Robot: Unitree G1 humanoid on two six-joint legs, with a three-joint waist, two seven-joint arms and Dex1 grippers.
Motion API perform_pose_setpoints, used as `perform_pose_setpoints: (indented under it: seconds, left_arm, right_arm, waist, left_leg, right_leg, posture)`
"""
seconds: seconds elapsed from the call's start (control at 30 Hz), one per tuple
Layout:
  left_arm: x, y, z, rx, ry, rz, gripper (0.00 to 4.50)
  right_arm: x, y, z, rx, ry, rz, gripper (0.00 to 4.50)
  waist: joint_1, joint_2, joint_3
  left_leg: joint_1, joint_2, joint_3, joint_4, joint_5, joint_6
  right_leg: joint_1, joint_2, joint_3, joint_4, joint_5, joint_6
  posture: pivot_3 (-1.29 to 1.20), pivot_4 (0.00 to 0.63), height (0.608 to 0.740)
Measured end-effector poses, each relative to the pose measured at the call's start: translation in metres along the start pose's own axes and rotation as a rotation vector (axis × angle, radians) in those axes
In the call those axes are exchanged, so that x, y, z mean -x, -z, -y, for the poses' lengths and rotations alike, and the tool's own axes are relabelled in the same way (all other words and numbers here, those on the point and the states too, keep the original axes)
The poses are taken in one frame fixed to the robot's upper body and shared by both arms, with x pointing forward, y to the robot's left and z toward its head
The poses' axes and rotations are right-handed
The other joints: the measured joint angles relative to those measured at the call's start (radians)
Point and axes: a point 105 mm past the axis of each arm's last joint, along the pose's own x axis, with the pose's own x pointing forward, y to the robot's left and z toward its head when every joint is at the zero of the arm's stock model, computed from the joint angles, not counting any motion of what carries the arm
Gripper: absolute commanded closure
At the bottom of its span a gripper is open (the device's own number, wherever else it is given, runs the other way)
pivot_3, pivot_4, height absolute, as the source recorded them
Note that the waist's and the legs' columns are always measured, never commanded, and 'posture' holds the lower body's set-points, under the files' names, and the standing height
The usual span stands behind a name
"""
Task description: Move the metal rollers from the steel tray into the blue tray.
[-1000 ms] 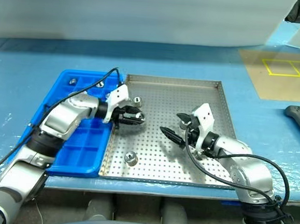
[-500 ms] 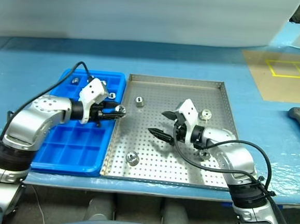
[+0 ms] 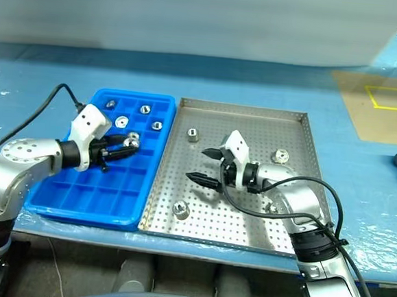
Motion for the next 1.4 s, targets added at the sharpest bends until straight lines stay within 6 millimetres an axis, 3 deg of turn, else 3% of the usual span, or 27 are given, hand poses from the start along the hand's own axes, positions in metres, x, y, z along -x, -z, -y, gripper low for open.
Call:
perform_pose_setpoints:
  seconds: [0.5, 1.0, 1.4]
  left_arm:
    - [0.034, 0.027, -0.036, 0.148, -0.343, -0.015, 2.82]
    - [0.044, 0.048, -0.028, 0.225, -0.395, -0.043, 2.82]
    - [0.053, 0.067, -0.037, 0.268, -0.518, -0.078, 2.82]
  right_arm:
    - [-0.011, 0.006, 0.001, -0.006, -0.071, -0.017, 0.00]
    - [-0.013, 0.006, 0.000, 0.004, -0.088, -0.022, 0.00]
    - [-0.015, 0.007, -0.002, 0.008, -0.101, -0.030, 0.00]
  waist:
    - [0.039, 0.000, 0.000]
    - [0.047, 0.000, 0.000]
    - [0.048, 0.000, 0.000]
  left_leg:
    - [-0.002, 0.001, -0.002, 0.000, 0.000, 0.000]
    - [-0.003, 0.001, -0.002, 0.001, 0.000, 0.000]
    - [-0.003, 0.001, -0.003, 0.001, 0.000, 0.000]
  right_leg:
    - [-0.001, 0.000, -0.003, 0.000, -0.001, -0.001]
    - [-0.001, -0.001, -0.004, 0.000, -0.001, -0.001]
    - [-0.001, -0.001, -0.005, 0.000, -0.001, -0.001]
  posture:
    - [0.34, 0.150, 0.740]
    - [0.34, 0.150, 0.740]
    - [0.35, 0.150, 0.740]
